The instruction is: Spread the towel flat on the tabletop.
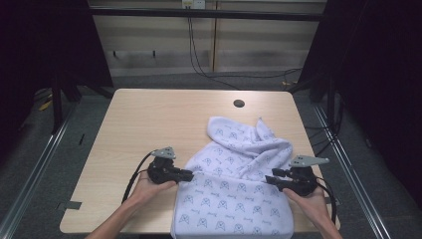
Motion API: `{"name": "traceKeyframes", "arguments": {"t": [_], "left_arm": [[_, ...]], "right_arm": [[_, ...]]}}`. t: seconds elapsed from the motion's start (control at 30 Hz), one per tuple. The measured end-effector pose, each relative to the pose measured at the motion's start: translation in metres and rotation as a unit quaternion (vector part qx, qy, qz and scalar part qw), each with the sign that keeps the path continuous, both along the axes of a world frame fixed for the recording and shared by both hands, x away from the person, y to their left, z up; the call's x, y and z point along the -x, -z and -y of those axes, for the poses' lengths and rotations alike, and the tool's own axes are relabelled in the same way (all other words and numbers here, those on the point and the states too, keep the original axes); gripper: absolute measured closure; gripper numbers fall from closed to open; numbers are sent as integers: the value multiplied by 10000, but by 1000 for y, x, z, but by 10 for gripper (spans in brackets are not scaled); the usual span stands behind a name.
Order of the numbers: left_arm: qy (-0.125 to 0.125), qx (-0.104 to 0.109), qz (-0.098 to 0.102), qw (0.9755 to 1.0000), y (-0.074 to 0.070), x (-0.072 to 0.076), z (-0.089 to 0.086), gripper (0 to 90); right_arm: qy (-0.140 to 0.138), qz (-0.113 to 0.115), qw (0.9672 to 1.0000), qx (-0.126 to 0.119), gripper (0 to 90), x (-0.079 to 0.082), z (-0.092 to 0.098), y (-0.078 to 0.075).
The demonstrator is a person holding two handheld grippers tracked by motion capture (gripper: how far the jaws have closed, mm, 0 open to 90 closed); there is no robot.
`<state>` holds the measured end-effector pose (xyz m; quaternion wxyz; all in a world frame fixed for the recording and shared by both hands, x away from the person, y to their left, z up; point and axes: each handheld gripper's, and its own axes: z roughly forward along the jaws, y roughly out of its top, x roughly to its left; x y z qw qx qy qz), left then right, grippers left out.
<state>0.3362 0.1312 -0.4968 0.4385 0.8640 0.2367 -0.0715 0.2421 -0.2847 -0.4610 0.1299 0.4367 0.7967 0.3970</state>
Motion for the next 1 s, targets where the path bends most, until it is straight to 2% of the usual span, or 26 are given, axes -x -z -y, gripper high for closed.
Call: {"name": "traceKeyframes", "arguments": {"t": [0.03,0.07,0.1,0.13,0.17,0.2,0.27,0.37,0.4,0.47,0.53,0.57,0.67,0.73,0.77,0.83,0.87,0.97,1.0], "left_arm": [[-39,-70,-7,10000,4,-2,3,791],[-76,-266,31,9996,7,-2,4,796],[-118,-210,58,9997,10,0,3,809],[-154,-154,-10,9998,11,1,0,813],[-136,-191,-15,9997,10,4,-3,814],[-112,-217,54,9997,10,8,-7,825],[-204,-227,27,9995,9,16,-14,832],[-89,-380,151,9991,6,33,-20,833],[-47,-413,132,9990,5,40,-22,833],[82,-415,72,9991,5,52,-26,833],[155,-475,-48,9987,3,63,-32,833],[228,-462,-114,9986,3,69,-36,832],[446,-449,-340,9974,1,85,-44,831],[503,-406,-315,9974,-1,91,-46,796],[515,-387,-291,9975,-2,90,-47,785],[427,-212,-256,9985,-5,84,-46,765],[382,-107,-225,9990,-7,78,-44,761],[280,-76,-144,9995,-11,59,-34,767],[228,-68,-77,9997,-11,52,-29,772]], "right_arm": [[16,-16,10000,70,688,-2,-1,2],[44,-46,9999,96,752,-2,-1,4],[69,-33,9999,81,786,0,0,5],[105,9,9999,115,817,3,0,4],[134,33,9998,139,829,7,2,3],[157,67,9998,119,833,12,4,1],[198,103,9997,-2,838,23,10,-4],[214,143,9996,-97,839,43,17,-7],[192,148,9996,-145,838,50,19,-7],[168,105,9998,-64,838,64,19,-6],[176,79,9998,-106,837,76,20,-4],[143,95,9998,-50,836,82,21,-3],[95,-65,9999,3,833,95,25,-1],[81,-114,9999,98,821,101,26,2],[113,-135,9997,181,796,103,27,3],[200,-155,9995,200,721,102,29,3],[246,-120,9995,147,695,100,30,2],[412,5,9992,1,608,88,32,-2],[401,57,9992,-45,607,81,32,-3]]}}
